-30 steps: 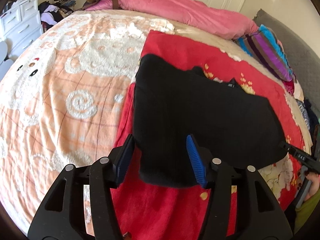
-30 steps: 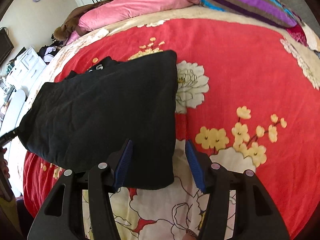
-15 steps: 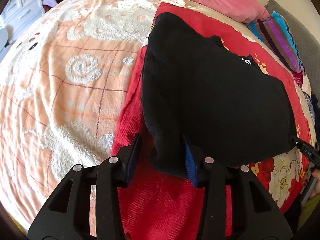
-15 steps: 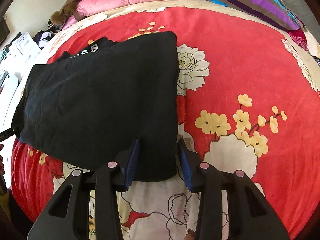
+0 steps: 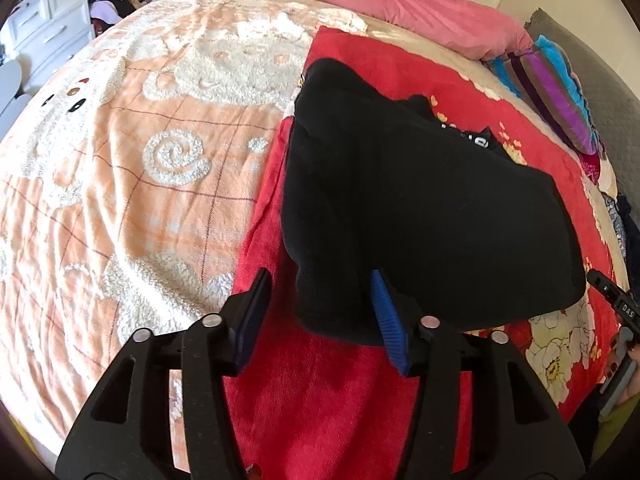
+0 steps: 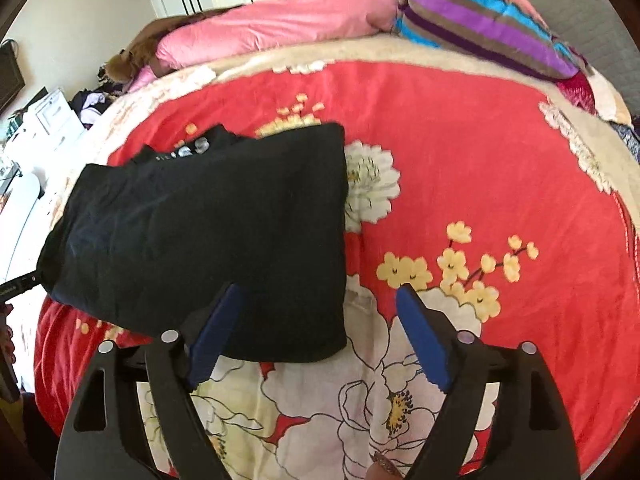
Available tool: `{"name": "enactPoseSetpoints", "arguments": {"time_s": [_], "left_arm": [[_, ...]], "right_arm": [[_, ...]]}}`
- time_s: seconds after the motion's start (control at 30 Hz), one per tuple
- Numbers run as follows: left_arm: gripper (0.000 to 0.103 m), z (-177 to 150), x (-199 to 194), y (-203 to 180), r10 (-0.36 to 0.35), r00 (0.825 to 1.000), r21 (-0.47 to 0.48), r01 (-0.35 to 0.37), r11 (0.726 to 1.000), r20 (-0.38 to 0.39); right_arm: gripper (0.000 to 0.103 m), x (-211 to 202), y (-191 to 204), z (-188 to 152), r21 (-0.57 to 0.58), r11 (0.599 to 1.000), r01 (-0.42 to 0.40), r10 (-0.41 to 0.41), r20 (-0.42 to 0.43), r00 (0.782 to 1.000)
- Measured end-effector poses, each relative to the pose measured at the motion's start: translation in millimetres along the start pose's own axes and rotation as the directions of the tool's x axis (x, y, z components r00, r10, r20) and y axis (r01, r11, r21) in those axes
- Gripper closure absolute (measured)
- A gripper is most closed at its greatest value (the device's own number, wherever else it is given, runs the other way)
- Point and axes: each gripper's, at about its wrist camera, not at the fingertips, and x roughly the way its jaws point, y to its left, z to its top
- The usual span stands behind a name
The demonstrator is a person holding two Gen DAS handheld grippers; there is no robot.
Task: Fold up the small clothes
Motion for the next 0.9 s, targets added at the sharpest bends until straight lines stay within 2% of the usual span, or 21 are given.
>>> {"name": "enactPoseSetpoints", "arguments": {"time_s": [0.13, 0.2, 0.23, 0.5, 0.7, 0.9], "left_arm": [[0.049, 2, -12, 1, -0.006, 1.0, -0.012, 0.006, 1.0, 0.03], [0.042, 2, -20, 1, -0.006, 0.999, -0.02, 0.007, 1.0, 0.052], [0.036, 3, -24, 2, -0.004, 0.998, -0.024, 0.006, 1.0, 0.066], [0.018, 10, -56, 1, 0.001, 0.988, -0.044, 0.006, 0.999, 0.155], [0.01, 11, -67, -1, 0.019, 0.984, -0.038, -0.013, 0.999, 0.178], [0.01, 11, -70, 4, 0.031, 0.981, -0.055, -0.021, 0.998, 0.19]], "right_arm": [[0.021, -11, 7, 2, -0.018, 1.0, 0.009, -0.009, 0.034, 0.999], [0.009, -15, 8, 2, -0.016, 1.0, 0.009, -0.008, 0.046, 0.999], [0.009, -18, 9, 2, -0.015, 1.0, 0.006, -0.005, 0.057, 0.998], [0.008, -39, 25, 4, -0.048, 0.999, -0.005, 0.009, 0.102, 0.995], [0.008, -52, 45, 6, -0.076, 0.997, -0.033, 0.043, 0.127, 0.991], [0.008, -60, 72, 6, -0.12, 0.991, -0.064, 0.081, 0.142, 0.987]]}}
